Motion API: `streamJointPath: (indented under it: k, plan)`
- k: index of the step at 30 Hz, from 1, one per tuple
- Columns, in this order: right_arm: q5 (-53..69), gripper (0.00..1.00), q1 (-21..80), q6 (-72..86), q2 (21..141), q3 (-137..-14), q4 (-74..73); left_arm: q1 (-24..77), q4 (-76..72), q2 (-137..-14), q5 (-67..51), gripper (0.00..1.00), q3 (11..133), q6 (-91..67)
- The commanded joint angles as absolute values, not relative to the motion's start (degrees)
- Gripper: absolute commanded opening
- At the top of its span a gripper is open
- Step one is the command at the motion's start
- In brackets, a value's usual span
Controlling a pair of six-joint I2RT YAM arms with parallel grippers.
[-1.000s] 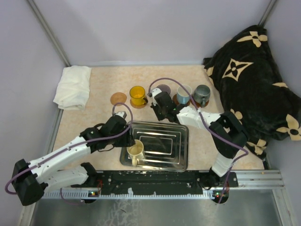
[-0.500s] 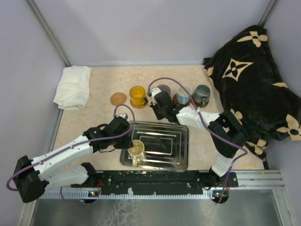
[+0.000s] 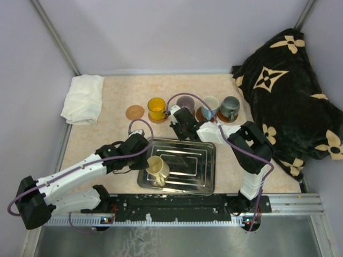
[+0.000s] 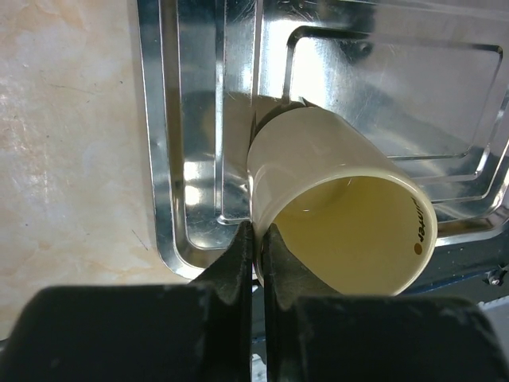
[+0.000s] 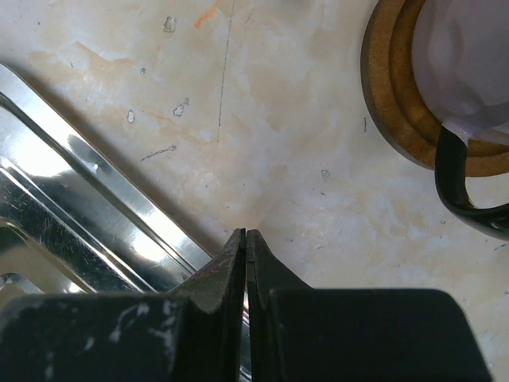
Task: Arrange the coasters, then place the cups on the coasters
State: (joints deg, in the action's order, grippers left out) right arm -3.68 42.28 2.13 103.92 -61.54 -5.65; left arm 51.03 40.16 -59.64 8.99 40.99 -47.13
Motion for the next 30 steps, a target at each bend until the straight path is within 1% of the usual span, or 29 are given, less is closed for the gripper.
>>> streamJointPath:
  k: [1, 3, 10, 19, 30]
  plan:
    - [-3.2, 0.02, 42.6, 2.0, 103.2, -62.4, -4.1, 51.3, 41.9, -60.9, 10.4, 0.04, 41.6, -47.4]
    - [-3.0, 0.02, 42.6, 2.2, 102.8, -62.3, -4.4, 51.3, 41.9, -60.7, 11.2, 0.0, 42.1, -46.9]
    - [-2.1, 0.02, 42.6, 2.5, 102.6, -62.0, -4.8, 51.6, 43.6, -62.0, 14.3, 0.0, 47.1, -45.7]
    - [-0.5, 0.0, 42.7, 2.5, 104.4, -62.7, -4.2, 51.9, 48.8, -63.0, 22.3, 0.0, 56.2, -42.8]
    - [3.3, 0.0, 43.3, 2.3, 107.7, -65.2, -3.9, 50.9, 55.4, -64.7, 36.0, 0.0, 60.8, -46.8]
